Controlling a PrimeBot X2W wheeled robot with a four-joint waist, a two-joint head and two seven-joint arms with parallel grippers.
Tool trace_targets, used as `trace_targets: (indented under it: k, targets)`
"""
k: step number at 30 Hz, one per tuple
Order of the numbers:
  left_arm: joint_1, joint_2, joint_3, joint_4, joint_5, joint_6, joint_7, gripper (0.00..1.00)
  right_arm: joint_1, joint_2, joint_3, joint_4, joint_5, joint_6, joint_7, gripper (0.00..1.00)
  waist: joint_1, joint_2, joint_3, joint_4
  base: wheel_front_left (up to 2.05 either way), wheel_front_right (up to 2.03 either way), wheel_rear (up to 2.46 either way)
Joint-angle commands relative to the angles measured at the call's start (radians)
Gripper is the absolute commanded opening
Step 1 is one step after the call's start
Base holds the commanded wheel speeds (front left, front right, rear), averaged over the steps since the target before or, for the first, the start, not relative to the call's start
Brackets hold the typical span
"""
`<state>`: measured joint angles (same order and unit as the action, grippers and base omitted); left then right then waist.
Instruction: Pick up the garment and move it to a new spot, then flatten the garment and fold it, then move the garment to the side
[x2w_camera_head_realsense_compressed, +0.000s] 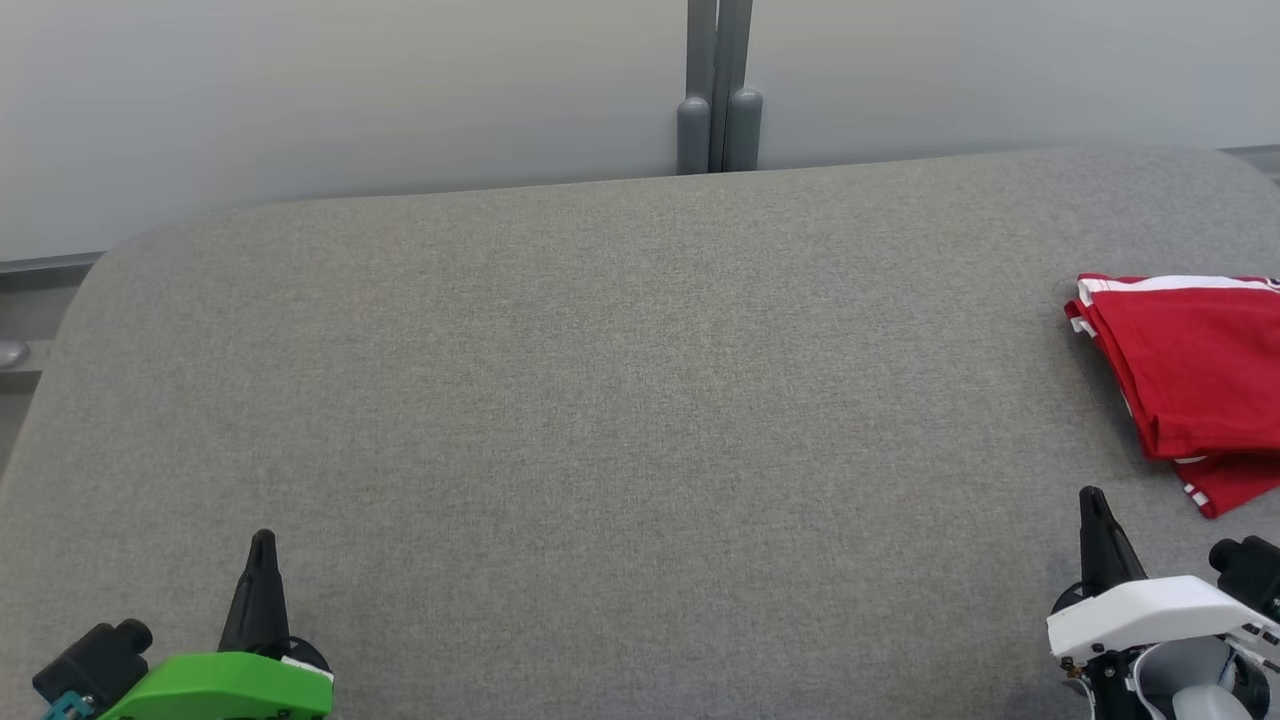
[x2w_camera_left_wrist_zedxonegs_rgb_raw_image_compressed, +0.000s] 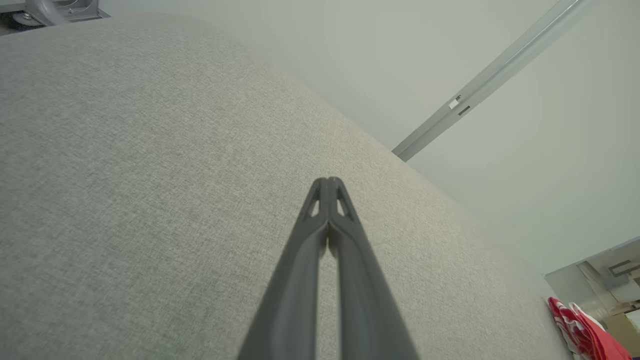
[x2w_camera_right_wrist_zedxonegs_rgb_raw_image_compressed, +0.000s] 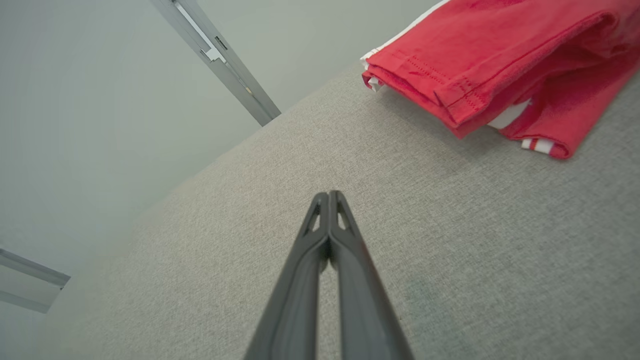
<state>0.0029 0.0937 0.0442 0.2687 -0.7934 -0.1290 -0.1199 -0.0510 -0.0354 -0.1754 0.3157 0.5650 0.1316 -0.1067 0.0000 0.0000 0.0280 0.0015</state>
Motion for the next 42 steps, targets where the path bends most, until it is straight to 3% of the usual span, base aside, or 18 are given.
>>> trace_targets:
  k: [1,42]
  targets:
    - [-0.031,0.003,0.008,-0.013,-0.033,-0.001,0.007,0.0,-0.024,-0.007,0.002,-0.019,0.041,0.0,0.007,0.0,0.0,0.0,0.0,0.0,0.0,0.0,0.0]
    - [-0.077,-0.024,0.03,-0.025,-0.468,-0.002,0.124,0.0,-0.041,-0.013,0.022,-0.056,0.596,0.0,0.136,0.0,0.0,0.0,-0.011,-0.001,0.0,0.0,0.0]
